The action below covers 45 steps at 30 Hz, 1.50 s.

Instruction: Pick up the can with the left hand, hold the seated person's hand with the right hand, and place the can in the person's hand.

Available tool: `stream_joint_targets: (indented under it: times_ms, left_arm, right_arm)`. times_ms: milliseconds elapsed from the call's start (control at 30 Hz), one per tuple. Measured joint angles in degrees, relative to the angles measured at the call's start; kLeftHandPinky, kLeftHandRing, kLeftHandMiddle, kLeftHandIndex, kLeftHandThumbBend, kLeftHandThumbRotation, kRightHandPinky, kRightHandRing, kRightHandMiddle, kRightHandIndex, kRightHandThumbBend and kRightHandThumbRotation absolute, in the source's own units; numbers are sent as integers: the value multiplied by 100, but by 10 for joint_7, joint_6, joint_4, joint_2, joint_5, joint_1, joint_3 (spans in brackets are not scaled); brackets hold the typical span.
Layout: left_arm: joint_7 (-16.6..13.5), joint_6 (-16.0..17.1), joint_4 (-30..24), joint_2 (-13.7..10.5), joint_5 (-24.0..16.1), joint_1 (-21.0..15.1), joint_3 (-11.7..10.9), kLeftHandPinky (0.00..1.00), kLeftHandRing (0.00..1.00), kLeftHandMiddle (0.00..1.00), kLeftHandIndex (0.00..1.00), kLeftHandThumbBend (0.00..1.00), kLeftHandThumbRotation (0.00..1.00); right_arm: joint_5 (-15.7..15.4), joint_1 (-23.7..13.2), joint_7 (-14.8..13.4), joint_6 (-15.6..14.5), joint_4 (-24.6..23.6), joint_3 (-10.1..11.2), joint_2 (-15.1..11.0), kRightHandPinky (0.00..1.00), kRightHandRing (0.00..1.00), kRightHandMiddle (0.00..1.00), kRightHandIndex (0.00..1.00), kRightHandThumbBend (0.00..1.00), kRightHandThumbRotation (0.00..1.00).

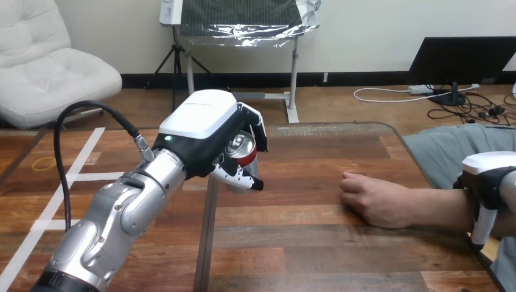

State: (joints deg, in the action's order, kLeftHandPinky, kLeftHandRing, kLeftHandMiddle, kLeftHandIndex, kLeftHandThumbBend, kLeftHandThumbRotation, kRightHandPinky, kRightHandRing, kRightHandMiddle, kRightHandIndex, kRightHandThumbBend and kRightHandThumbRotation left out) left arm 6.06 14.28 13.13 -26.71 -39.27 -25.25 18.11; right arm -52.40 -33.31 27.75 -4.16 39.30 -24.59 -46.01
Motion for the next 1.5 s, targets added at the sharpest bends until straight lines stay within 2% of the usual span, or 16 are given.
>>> stream_joint_targets:
  times_ms: [100, 167, 300, 500, 767, 967, 1200, 1500]
  left_arm:
    - [1, 0, 0, 0, -1, 0, 0, 30, 36, 44, 48, 64, 0]
    - [1, 0, 0, 0, -2, 0, 0, 30, 36, 44, 48, 64, 0]
    - [2, 0, 0, 0, -3, 0, 0, 31, 36, 44, 48, 65, 0]
    - [2, 1, 0, 0, -3, 0, 0, 31, 37, 45, 48, 65, 0]
    - [1, 1, 0, -1, -4, 0, 0, 31, 37, 45, 48, 65, 0]
    - [1, 1, 0, -1, -6, 0, 0, 31, 37, 44, 48, 65, 0]
    - [1, 1, 0, 0, -8, 0, 0, 31, 36, 44, 48, 65, 0]
    - [1, 3, 4, 0, -8, 0, 0, 31, 36, 44, 48, 66, 0]
  right_arm:
    - [0, 0, -8, 1, 3, -2, 2, 78, 83, 85, 83, 75, 9]
    - [0, -1, -13, 2, 7, -3, 5, 68, 75, 80, 81, 75, 9]
    - [1, -3, -22, 5, 20, -4, 11, 56, 66, 74, 77, 75, 8]
    - [8, -4, -47, 27, 39, -4, 13, 40, 51, 60, 67, 76, 3]
    - [18, -5, -77, 58, 58, -4, 13, 38, 49, 57, 56, 77, 0]
    - [27, -4, -84, 68, 60, -4, 13, 37, 48, 55, 51, 77, 0]
    - [32, -4, -86, 74, 60, -4, 13, 32, 43, 51, 50, 76, 0]
    - [33, -5, -83, 65, 60, -4, 13, 37, 48, 56, 51, 74, 0]
